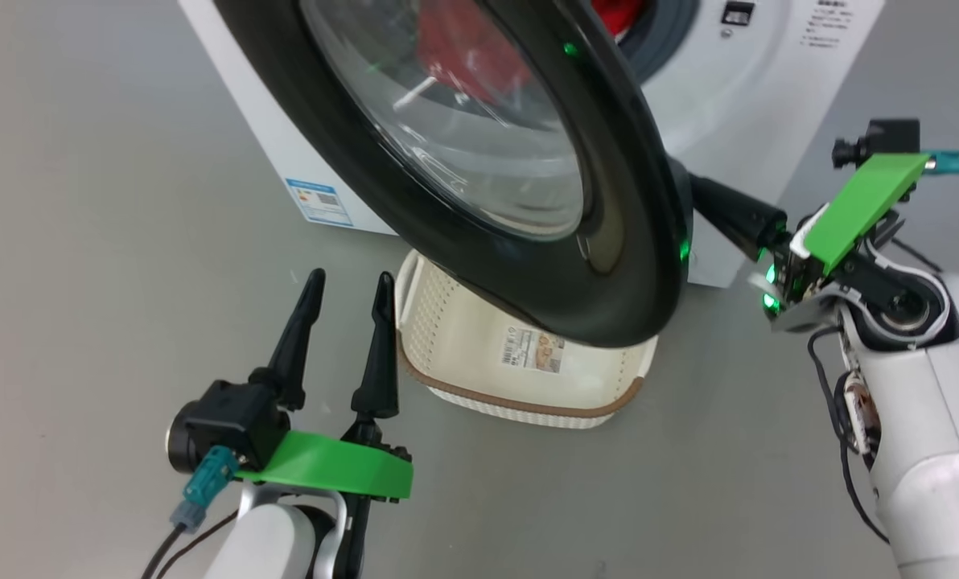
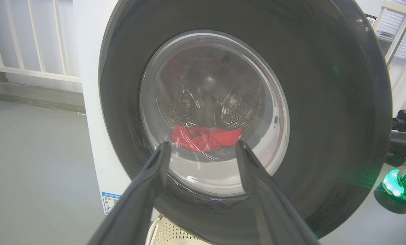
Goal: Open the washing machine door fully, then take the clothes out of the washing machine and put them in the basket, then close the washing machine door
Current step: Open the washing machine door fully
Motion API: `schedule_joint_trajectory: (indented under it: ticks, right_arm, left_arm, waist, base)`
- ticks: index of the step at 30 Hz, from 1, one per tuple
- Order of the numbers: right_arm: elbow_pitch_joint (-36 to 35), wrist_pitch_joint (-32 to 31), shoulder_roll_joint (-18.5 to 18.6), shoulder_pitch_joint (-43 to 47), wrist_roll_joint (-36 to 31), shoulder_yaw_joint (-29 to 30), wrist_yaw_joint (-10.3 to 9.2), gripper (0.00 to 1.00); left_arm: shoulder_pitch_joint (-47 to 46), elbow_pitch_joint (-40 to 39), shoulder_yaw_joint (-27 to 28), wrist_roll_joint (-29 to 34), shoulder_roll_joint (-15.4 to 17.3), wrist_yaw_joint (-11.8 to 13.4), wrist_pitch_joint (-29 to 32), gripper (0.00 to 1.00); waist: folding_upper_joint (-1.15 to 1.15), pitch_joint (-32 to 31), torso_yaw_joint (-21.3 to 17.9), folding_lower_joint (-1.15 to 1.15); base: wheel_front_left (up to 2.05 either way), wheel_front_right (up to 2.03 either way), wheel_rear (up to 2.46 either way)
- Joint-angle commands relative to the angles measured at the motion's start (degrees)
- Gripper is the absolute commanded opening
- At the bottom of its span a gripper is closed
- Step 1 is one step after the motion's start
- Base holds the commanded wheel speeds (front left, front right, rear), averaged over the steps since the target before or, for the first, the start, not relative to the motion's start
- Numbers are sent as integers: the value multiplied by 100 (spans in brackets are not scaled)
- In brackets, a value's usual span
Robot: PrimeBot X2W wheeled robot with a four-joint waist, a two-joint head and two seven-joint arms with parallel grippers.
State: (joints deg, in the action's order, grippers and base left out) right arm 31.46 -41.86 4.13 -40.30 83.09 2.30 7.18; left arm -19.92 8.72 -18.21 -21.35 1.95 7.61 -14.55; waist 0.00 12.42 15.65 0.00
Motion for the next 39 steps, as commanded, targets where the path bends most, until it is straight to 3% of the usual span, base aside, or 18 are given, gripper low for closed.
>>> schedule_joint_trajectory:
  ticks: [1,39]
  right_arm:
    - [-239,-75,-125,115,84,-160,31,0]
    - [-1550,-48,-125,1590,936,-1232,31,0]
  left_arm:
    - [4,-118,186,-27,113,28,-33,100]
    - [430,-244,35,-241,236,128,219,100]
  waist:
    - [0,-140,164,0]
    - [0,-690,1221,0]
  base:
    - [0,0,0]
    - [0,0,0]
